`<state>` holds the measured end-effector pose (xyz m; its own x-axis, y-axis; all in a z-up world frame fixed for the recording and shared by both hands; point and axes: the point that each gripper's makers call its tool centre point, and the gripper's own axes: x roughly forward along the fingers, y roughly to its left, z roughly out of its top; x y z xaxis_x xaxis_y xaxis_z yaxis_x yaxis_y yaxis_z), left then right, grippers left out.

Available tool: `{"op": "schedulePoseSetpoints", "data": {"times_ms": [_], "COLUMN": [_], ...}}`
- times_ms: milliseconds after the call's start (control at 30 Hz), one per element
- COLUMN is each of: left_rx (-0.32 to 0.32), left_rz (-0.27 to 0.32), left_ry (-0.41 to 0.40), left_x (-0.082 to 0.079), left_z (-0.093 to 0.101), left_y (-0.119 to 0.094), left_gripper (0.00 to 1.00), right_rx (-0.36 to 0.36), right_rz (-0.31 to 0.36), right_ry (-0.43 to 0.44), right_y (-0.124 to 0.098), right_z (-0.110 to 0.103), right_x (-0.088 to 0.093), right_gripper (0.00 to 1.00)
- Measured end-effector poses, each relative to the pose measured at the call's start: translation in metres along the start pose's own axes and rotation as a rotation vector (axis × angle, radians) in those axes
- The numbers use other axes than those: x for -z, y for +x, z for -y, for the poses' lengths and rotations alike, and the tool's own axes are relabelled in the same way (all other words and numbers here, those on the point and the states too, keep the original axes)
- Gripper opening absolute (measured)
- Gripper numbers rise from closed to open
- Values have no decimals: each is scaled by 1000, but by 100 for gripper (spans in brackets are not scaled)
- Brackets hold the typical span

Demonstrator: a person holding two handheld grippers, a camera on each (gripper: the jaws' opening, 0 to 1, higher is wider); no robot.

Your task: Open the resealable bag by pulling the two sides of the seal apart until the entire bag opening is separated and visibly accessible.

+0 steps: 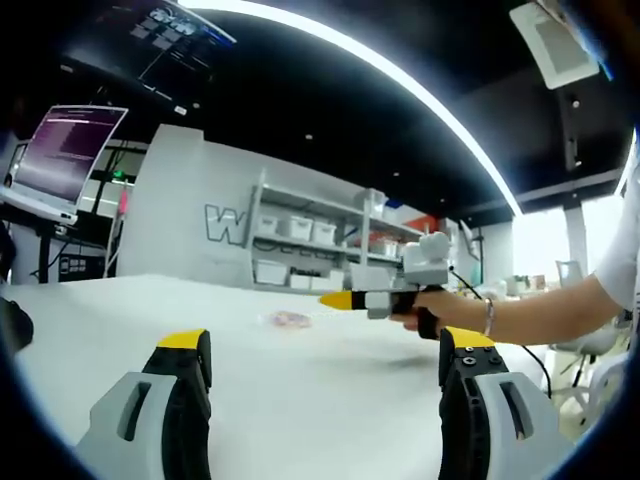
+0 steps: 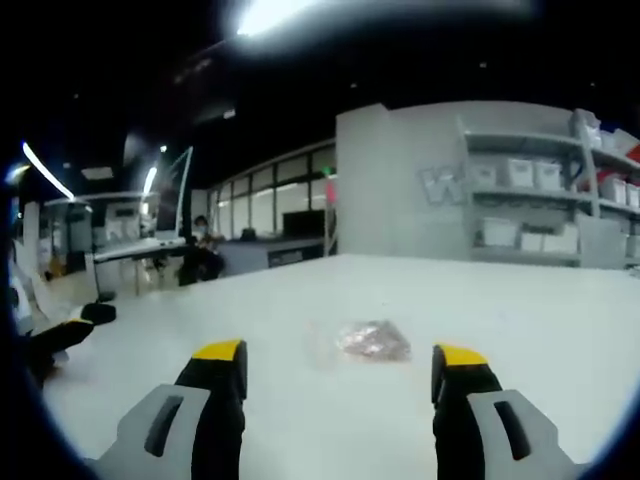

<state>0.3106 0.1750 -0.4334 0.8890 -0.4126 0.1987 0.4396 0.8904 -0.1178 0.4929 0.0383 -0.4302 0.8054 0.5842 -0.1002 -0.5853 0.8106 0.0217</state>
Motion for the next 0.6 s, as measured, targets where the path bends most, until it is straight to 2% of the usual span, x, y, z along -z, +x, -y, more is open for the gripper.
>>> {"op": "schedulePoseSetpoints", "data": {"times_ms": [267,533,600], "left_rx": [-8,-29,-30], "left_rz": [2,39,35], "left_ry": [-8,-64,-42], "left_x": [-1,-16,-19], "left_z": [-2,-10,-10], "left_y": [0,-2,-2], "left_gripper": [93,93,93], "right_rx": [9,34,37], "right_rz": [36,50,56], "right_ry": [6,12,12], "right_y": [-24,-41,-45], "right_z": [4,13,14], "right_x": [-9,-11,-13], "right_gripper": [76,76,76]}}
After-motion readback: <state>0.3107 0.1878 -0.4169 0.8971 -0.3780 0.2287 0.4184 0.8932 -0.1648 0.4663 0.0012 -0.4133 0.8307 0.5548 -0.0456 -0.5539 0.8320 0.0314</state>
